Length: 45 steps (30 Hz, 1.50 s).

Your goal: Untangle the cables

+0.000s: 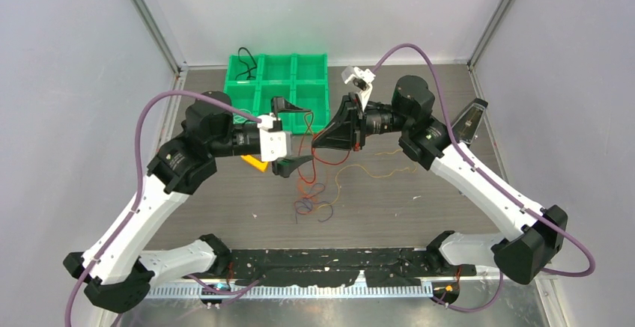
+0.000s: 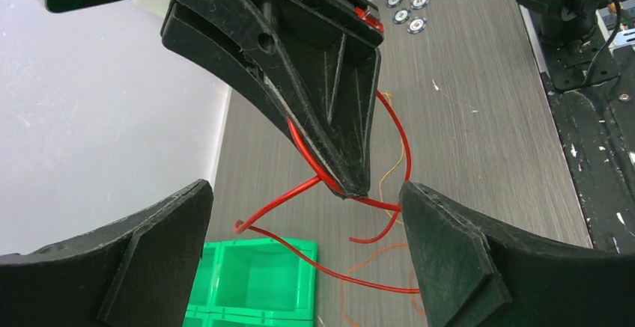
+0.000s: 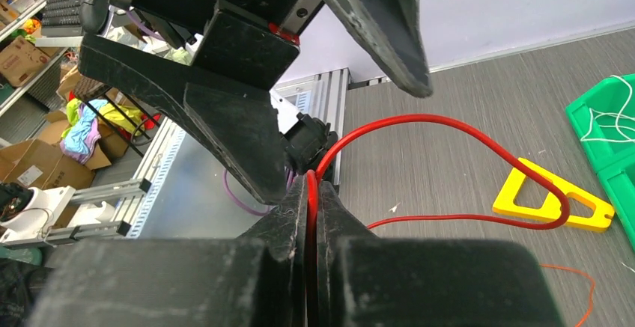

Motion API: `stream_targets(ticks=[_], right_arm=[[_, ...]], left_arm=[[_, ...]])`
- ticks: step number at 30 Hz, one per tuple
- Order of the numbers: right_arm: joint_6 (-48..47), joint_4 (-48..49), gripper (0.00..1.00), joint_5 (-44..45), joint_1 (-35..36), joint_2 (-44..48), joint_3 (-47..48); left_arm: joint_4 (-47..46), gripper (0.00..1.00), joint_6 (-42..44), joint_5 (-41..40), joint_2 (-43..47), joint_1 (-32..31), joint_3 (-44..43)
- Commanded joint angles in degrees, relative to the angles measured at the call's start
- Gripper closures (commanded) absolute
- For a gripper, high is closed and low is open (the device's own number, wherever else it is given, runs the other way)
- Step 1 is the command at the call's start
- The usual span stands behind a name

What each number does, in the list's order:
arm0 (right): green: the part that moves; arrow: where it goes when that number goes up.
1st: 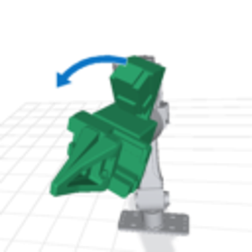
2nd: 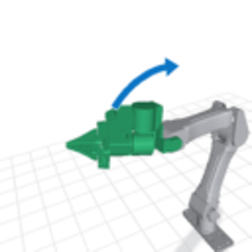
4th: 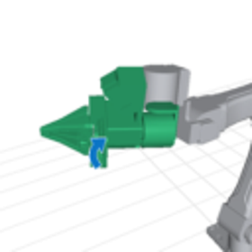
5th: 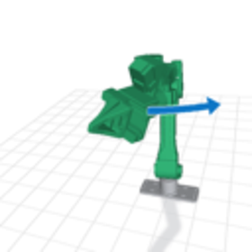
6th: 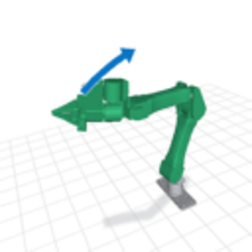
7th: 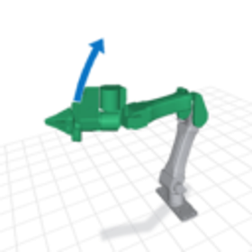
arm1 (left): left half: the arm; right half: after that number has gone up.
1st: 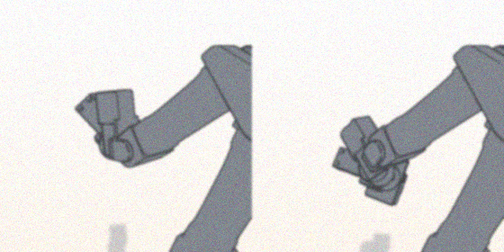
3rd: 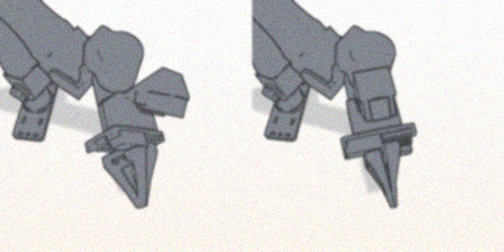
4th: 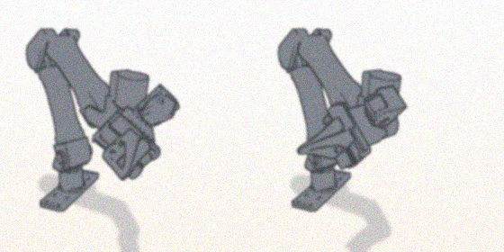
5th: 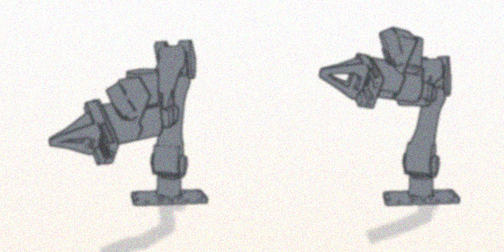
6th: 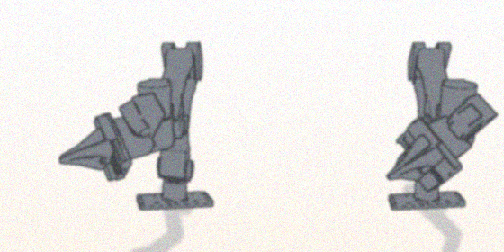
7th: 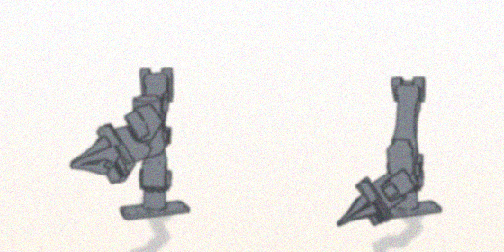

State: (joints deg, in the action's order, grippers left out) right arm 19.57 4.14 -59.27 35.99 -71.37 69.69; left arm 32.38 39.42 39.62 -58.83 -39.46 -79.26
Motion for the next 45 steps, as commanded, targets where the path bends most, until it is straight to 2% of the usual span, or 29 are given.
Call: stream_targets(ticks=[1, 10, 16, 19, 20, 21, 23, 24, 25, 26, 28, 29, 30, 32, 35, 36, 37, 39, 43, 45], right_arm=[[0.12, 1.97, 0.94, 0.13, 0.83, 2.03, 0.11], [4.0, 5.33, 0.95, 1.41, 1.5, 2.66, -0.28], [5.74, 6.57, 0.95, 1.01, 1.61, 2.86, -0.37], [5.97, 6.81, 0.94, 0.94, 1.56, 2.95, -0.72], [5.94, 6.78, 0.94, 0.83, 1.51, 3.02, -0.75], [5.79, 6.39, 0.93, 0.54, 0.98, 3.04, -0.67], [4.75, 4.47, 0.81, 0.02, -0.7, 3.12, 0.1], [4.06, 3.55, 0.67, -0.11, -1.43, 3.19, 0.54], [2.09, 1.01, 0.59, -0.23, -2.96, 3.33, 1.57], [0.62, -0.51, 0.46, -0.1, -3.74, 3.56, 2.19], [-6.43, -6.07, 0.37, 1.34, -5.73, 4.59, 3.72], [-8.43, -9.46, 0.36, 2.88, -6.56, 5.28, 4.49], [-12.35, -10.93, 0.36, 3.65, -6.86, 5.59, 4.76], [-16.69, -14.14, 0.46, 6.06, -7.18, 6.13, 5.36], [-18.3, -14.38, 0.76, 7.8, -7.2, 5.22, 5.86], [-18.24, -13.78, 0.8, 8.15, -7.13, 4.77, 6.26], [-18.12, -13.49, 0.91, 8.26, -7.05, 3.68, 6.47], [-17.4, -12.31, 0.94, 8.44, -6.7, 1.93, 6.69], [-15.76, -10.2, 0.95, 7.69, -4.43, -0.17, 4.69], [-16.73, -9.99, 0.95, 7.62, -0.21, -0.13, 1.29]], left_arm=[[-1.28, 0.05, -0.67, -3.23, -0.99, -1.68, -0.09], [-0.73, 0.41, -6.47, -6.47, -2.17, -3.15, 3.35], [-2.53, 0.74, -7.82, -6.57, -1.06, -3.11, 4.67], [-6.56, 0.96, -12.17, -5.95, 0.33, -2.79, 5.91], [-8.0, 1.0, -14.63, -4.32, 0.83, -2.05, 6.39], [-9.76, 1.0, -18.01, -2.2, 1.28, -1.0, 7.0], [-13.29, 1.0, -25.12, 2.53, 2.08, 1.89, 8.3], [-15.51, 1.0, -30.54, 4.83, 2.42, 4.49, 9.23], [-18.22, 1.0, -34.7, 6.2, 2.73, 6.37, 10.15], [-20.95, 1.0, -38.18, 7.22, 2.91, 8.26, 11.04], [-27.07, 1.0, -46.51, 9.32, 3.23, 11.36, 13.11], [-29.87, 1.0, -50.34, 10.06, 3.2, 12.59, 13.74], [-33.34, 1.0, -53.58, 10.58, 3.15, 13.52, 14.34], [-38.49, 1.0, -59.0, 11.34, 2.85, 14.43, 14.88], [-43.52, 1.0, -64.15, 11.21, 2.21, 14.58, 14.76], [-45.1, 1.0, -65.86, 11.05, 1.79, 14.59, 14.61], [-46.67, 1.0, -67.39, 10.73, 1.4, 14.63, 14.44], [-49.43, 1.0, -70.8, 9.51, 0.8, 14.92, 14.01], [-55.4, 1.0, -76.81, 4.49, -0.68, 16.07, 13.07], [-56.46, 1.0, -76.34, 0.3, -1.99, 16.32, 11.85]])
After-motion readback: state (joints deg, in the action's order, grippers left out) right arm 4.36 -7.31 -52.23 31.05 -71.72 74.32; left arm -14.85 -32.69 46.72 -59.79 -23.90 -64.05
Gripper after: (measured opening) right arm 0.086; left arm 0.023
